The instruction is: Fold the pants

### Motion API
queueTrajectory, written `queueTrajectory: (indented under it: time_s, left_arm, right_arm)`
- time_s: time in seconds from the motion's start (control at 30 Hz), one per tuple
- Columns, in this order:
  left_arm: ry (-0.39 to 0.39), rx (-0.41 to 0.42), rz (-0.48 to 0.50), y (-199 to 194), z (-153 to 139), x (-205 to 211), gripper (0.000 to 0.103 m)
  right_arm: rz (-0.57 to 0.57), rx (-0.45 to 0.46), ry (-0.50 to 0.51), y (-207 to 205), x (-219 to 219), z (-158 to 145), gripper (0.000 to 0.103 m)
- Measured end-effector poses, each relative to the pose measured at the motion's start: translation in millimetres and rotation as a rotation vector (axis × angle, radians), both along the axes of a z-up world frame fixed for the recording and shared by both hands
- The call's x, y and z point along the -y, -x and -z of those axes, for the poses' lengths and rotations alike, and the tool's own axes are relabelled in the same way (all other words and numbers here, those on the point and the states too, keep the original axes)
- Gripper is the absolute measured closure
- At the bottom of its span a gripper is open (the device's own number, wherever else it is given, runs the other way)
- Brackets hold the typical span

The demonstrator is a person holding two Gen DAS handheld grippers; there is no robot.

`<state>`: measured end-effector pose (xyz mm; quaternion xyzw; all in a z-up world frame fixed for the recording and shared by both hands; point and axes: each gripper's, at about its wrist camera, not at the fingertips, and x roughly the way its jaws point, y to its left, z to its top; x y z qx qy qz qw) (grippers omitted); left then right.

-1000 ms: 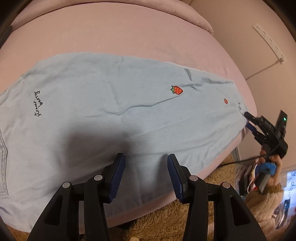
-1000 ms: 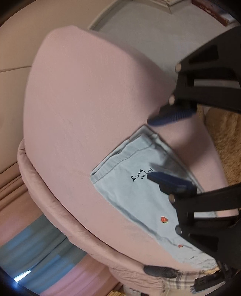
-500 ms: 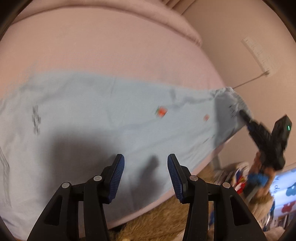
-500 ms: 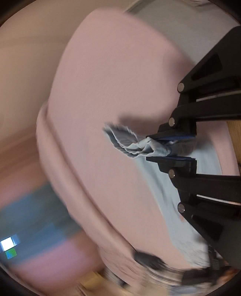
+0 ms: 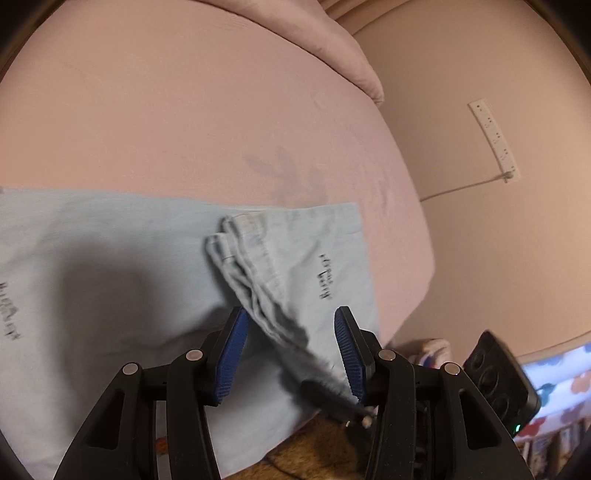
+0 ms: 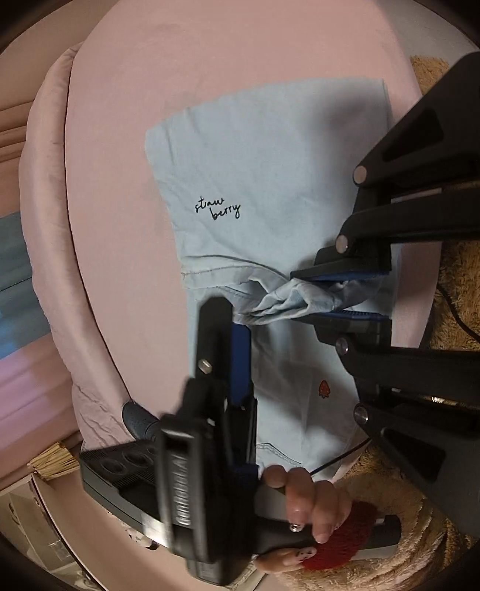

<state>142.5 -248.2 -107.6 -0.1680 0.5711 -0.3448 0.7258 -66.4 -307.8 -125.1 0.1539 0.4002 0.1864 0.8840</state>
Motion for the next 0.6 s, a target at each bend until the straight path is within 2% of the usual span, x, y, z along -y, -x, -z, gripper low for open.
queueTrajectory:
  time_s: [0.07,0.1,0.13,0.17,0.27,0.4,0.43,0.5,0.6]
  left_arm:
    - [-0.016,-0.010,0.007,-6,4,9,0.056]
    - [-0.028,-0.013,0.008,-7,6,11,0.064]
    - [-0.043,-0.015,0.007,-9,6,12,0.095]
    - [-0.085,0.001,0.002,-10,3,12,0.098]
    - [-0.102,0.052,-0.013,-9,-12,0,0.098]
    - [-0.208,0.140,-0.033,0,-27,-24,0.098]
    - [-0.254,0.157,-0.036,0,-25,-31,0.098]
    - [-0.326,0.157,-0.062,-5,-17,-44,0.098]
    - [-0.361,0.119,-0.101,-10,-2,-63,0.098]
  right_arm:
    - [-0.009,0.015,-0.004,0,1,-5,0.089]
    - [-0.016,0.023,-0.008,0,3,-9,0.089]
    - [-0.020,0.028,-0.008,4,4,-9,0.089]
    - [-0.022,0.033,-0.001,12,6,-9,0.089]
    - [-0.042,0.049,0.002,12,-2,-15,0.089]
    - [-0.122,0.065,-0.020,11,-31,-19,0.089]
    - [-0.137,0.063,-0.016,8,-39,-17,0.089]
    - [-0.168,0.041,0.005,2,-59,-10,0.089]
    - [-0.205,-0.014,0.021,-8,-84,9,0.089]
